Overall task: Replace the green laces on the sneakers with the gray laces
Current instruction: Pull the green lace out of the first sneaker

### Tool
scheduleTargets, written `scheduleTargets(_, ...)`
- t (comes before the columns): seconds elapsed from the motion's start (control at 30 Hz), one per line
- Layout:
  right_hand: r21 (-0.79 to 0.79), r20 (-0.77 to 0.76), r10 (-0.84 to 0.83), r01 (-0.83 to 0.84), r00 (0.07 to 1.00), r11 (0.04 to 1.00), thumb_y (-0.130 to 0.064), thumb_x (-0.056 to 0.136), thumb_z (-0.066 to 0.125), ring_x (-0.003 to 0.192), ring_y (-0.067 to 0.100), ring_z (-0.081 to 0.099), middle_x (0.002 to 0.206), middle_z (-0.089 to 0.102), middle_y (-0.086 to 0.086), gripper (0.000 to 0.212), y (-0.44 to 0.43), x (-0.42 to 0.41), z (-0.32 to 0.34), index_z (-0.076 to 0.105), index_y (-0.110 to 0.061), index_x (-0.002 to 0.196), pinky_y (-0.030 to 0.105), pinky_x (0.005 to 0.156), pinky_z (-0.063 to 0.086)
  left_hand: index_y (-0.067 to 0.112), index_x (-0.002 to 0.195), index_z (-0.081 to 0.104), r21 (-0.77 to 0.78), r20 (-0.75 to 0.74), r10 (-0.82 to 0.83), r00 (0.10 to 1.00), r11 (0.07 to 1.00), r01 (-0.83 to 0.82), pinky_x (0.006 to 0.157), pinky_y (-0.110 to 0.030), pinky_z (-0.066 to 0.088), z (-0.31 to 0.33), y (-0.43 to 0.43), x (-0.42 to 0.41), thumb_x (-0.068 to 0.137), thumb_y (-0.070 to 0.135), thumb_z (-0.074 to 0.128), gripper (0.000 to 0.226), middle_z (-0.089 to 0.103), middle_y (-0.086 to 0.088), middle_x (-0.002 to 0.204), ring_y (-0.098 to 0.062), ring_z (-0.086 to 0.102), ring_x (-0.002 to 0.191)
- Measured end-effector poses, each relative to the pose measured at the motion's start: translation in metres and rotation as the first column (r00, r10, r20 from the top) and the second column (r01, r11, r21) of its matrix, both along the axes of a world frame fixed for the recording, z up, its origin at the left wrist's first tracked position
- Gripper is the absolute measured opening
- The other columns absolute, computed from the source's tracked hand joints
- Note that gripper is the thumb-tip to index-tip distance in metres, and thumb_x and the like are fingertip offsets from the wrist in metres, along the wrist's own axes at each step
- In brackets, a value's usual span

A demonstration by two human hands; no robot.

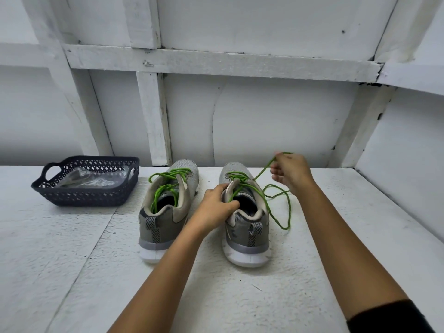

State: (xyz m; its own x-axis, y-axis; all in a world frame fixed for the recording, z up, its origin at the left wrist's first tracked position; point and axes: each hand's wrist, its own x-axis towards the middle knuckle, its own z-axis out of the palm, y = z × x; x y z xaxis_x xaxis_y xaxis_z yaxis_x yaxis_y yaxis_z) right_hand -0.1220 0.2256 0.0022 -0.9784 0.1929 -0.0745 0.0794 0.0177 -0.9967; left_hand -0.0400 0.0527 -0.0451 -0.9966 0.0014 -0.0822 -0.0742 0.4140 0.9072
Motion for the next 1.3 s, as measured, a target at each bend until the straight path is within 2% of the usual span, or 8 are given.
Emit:
scheduleTargets(0.17,0.247,0.170,0.355,-0.389,0.919,0.887,-0.015,0.090,0.062,0.048,0.011,0.046,0.055,0.049,0.003,0.028,-0.011,0.015,-0.019,0.053,-0.009,0.065,0.020,0.046,0.043,0.026,0.130,0.050,0.028,-0.027,0.004,1.000,1.000,-0.003,0.101,-0.036,0.044,0.002,0.002,0.003,0.059,0.033,0.053,0.072,0.050,-0.006,0.129,-0.018,0.055,0.111)
scheduleTargets(0.57,-0.199,-0.097,-0.193,0.171,0.976,0.965,-0.017,0.099,0.047,0.058,0.019,0.064,0.074,0.062,0.015,0.025,0.018,-0.003,0.007,0.054,0.003,0.085,0.023,0.049,0.056,0.025,0.136,0.046,0.002,-0.030,-0.009,1.000,1.000,0.009,0.101,-0.034,0.044,-0.004,-0.004,-0.004,0.064,0.037,0.059,0.074,0.050,-0.002,0.131,-0.015,0.054,0.114)
scheduleTargets(0.67,-0.075,-0.035,-0.047,0.045,0.998,0.996,-0.023,0.097,0.051,0.055,0.015,0.064,0.073,0.062,0.014,0.028,0.016,0.011,-0.007,0.056,0.000,0.082,0.027,0.050,0.057,0.020,0.134,0.048,-0.060,-0.096,-0.031,0.995,0.998,0.026,0.098,-0.027,0.042,-0.003,-0.003,-0.005,0.082,0.043,0.064,0.058,0.054,-0.001,0.128,-0.014,0.055,0.114)
scheduleTargets(0.77,0.185,0.034,0.156,-0.159,0.987,0.970,-0.031,0.097,0.048,0.074,0.018,0.064,0.085,0.066,0.010,0.031,0.006,0.033,-0.029,0.061,-0.011,0.078,0.035,0.067,0.056,0.011,0.126,0.058,-0.026,-0.200,0.023,0.980,0.999,-0.029,0.087,-0.014,0.035,0.006,0.003,-0.007,0.100,0.035,0.039,0.040,0.061,-0.001,0.124,-0.009,0.053,0.114)
scheduleTargets(0.9,0.364,-0.128,0.222,-0.162,0.967,0.917,-0.035,0.094,0.053,0.093,0.016,0.063,0.094,0.069,0.000,0.024,-0.005,0.056,-0.047,0.067,-0.016,0.091,0.033,0.084,0.051,0.006,0.103,0.069,-0.194,-0.139,0.018,0.990,0.980,-0.045,0.081,-0.026,0.043,0.019,0.005,-0.023,0.102,0.033,0.034,0.044,0.069,-0.010,0.101,-0.023,0.060,0.102)
scheduleTargets(1.0,0.364,-0.212,0.212,-0.125,0.954,0.923,-0.029,0.093,0.056,0.094,0.007,0.060,0.097,0.066,-0.008,0.016,-0.010,0.066,-0.053,0.066,-0.019,0.100,0.022,0.083,0.046,0.002,0.084,0.066,-0.270,-0.125,-0.001,0.992,0.962,-0.033,0.056,-0.024,0.035,0.029,0.000,-0.031,0.097,0.030,0.046,0.036,0.056,-0.006,0.070,-0.019,0.049,0.071)
scheduleTargets(1.13,0.340,-0.223,0.189,-0.106,0.956,0.935,-0.027,0.092,0.057,0.091,0.006,0.059,0.093,0.065,-0.009,0.017,-0.012,0.067,-0.055,0.066,-0.015,0.101,0.020,0.079,0.044,0.016,0.086,0.067,-0.171,0.007,-0.026,1.000,0.985,0.027,0.058,-0.022,0.042,0.041,-0.006,-0.044,0.091,0.017,0.054,0.014,0.060,-0.003,0.077,-0.014,0.053,0.070)
scheduleTargets(1.3,0.340,-0.227,0.203,-0.118,0.952,0.933,-0.028,0.092,0.057,0.084,0.005,0.059,0.087,0.065,-0.006,0.017,-0.012,0.064,-0.056,0.065,-0.013,0.094,0.017,0.069,0.044,0.020,0.074,0.057,-0.175,0.157,-0.101,0.982,0.976,0.128,0.052,-0.016,0.043,0.049,-0.007,-0.066,0.091,0.009,0.052,0.021,0.057,0.003,0.072,-0.004,0.054,0.066)
